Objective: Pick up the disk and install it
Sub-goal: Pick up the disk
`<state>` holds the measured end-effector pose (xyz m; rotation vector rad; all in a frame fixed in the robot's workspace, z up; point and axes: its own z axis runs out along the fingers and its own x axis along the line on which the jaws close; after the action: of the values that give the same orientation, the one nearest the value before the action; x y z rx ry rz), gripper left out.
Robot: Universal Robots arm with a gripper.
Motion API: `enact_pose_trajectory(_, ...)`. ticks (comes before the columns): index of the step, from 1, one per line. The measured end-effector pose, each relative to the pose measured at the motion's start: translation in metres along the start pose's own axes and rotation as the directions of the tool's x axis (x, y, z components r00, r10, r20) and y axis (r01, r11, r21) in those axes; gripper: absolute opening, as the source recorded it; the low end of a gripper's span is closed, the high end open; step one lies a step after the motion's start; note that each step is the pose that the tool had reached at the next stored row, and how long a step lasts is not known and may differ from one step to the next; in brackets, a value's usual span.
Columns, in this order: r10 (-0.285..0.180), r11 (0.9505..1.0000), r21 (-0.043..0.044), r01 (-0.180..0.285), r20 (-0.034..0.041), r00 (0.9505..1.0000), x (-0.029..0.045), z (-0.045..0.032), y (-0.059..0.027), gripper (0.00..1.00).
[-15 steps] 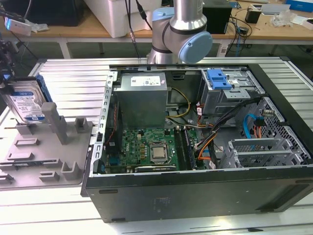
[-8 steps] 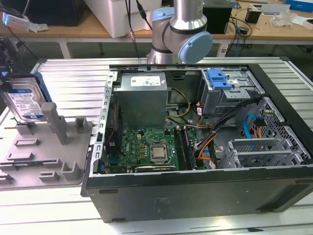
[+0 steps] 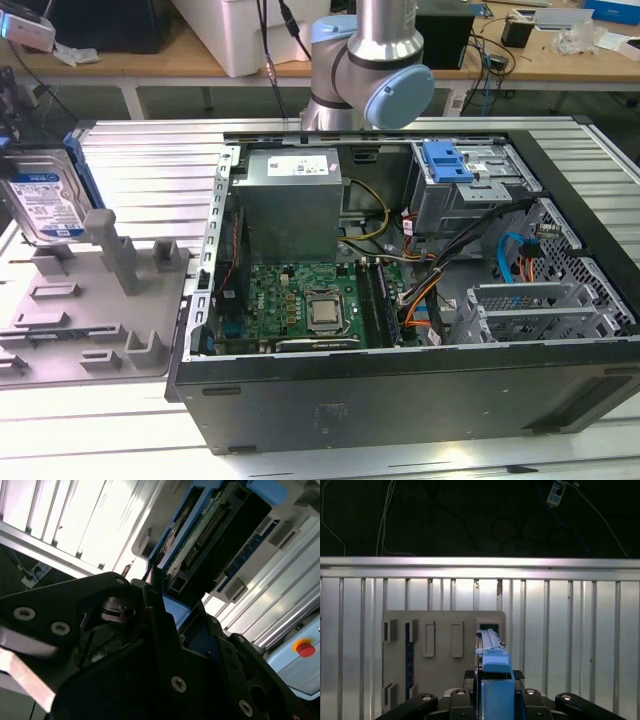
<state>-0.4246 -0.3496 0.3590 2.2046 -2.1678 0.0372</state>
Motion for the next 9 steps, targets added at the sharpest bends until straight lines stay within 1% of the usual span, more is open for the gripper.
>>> enact_pose_trajectory(2, 0.000, 1.0000, 0.0000, 0.000, -0.0031, 1.0000, 0.0002, -0.0042, 0.0001, 0.37)
enact_pose_trajectory(4, 0.000, 1.0000, -0.0001, 0.000, -0.0076, 1.0000, 0.0005, -0.0105, 0.0002, 0.37)
enact_pose_trajectory(9, 0.000, 1.0000, -0.0002, 0.000, -0.0151, 0.9999, 0.0010, -0.0205, 0.0004, 0.37)
